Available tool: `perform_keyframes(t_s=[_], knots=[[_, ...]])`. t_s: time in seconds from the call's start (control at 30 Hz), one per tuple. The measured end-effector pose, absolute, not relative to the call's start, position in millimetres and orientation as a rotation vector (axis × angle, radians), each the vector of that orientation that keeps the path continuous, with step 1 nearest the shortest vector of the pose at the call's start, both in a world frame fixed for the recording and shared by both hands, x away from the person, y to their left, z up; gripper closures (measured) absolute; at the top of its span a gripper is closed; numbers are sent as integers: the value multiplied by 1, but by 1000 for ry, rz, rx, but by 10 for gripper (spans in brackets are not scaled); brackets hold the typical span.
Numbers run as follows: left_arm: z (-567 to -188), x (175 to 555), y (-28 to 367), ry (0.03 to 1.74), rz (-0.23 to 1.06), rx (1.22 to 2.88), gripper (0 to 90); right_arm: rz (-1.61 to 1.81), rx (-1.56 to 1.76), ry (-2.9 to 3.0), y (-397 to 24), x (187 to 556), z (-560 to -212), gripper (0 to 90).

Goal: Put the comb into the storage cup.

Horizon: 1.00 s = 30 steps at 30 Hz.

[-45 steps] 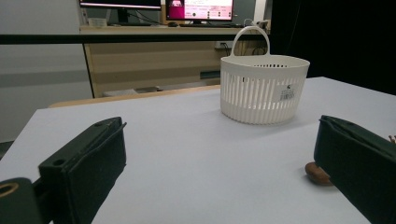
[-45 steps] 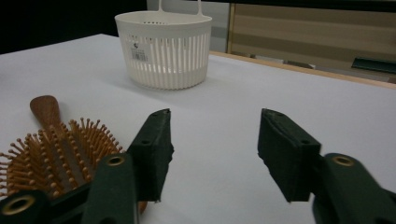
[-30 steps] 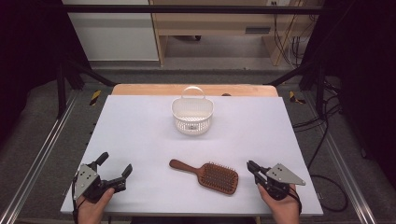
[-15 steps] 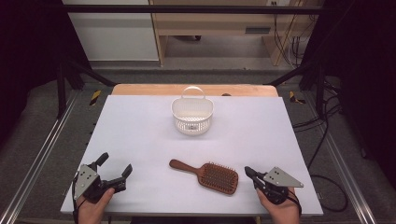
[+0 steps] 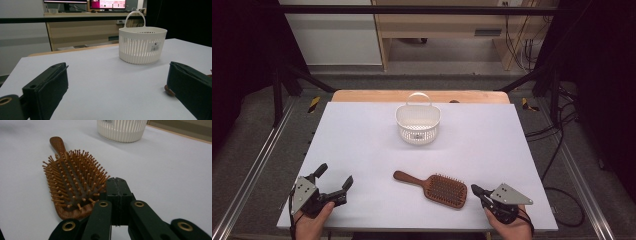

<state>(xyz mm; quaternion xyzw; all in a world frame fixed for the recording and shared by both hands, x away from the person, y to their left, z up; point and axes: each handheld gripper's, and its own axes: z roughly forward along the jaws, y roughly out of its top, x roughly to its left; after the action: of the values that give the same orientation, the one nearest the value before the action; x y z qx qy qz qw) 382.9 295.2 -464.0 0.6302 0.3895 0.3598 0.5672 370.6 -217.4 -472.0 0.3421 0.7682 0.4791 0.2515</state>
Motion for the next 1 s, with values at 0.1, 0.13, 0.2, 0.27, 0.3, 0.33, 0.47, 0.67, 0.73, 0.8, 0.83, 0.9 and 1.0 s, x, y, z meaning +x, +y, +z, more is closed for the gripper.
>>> perform_keyframes(t_s=[0.1,0.13,0.2,0.27,0.3,0.33,0.47,0.67,0.73,0.8,0.83,0.9,1.0], knots=[[-464,382,295,915,844,1479,33,1304,937,2105,-216,371,-473,900],[-463,382,295,913,845,1479,33,1300,935,2109,-216,371,-473,900],[-463,382,295,913,844,1478,33,1297,935,2113,-215,371,-473,900],[-463,382,295,912,844,1480,33,1294,941,2115,-216,372,-473,900],[-463,382,295,911,844,1480,33,1294,946,2117,-216,372,-474,900],[-463,382,295,910,843,1480,33,1294,947,2122,-215,372,-474,900],[-463,382,295,909,844,1479,33,1298,943,2135,-214,372,-474,900],[-463,381,295,908,845,1477,34,1294,944,2154,-212,373,-476,900],[-463,382,295,907,844,1480,34,1294,945,2162,-211,373,-476,900],[-463,382,295,907,844,1482,34,1294,945,2170,-211,373,-477,900],[-463,382,295,906,844,1482,34,1293,945,2174,-211,373,-477,900],[-463,382,295,906,845,1483,34,1291,939,2186,-210,372,-477,900],[-463,382,295,906,845,1482,34,1292,934,2194,-209,371,-477,900]])
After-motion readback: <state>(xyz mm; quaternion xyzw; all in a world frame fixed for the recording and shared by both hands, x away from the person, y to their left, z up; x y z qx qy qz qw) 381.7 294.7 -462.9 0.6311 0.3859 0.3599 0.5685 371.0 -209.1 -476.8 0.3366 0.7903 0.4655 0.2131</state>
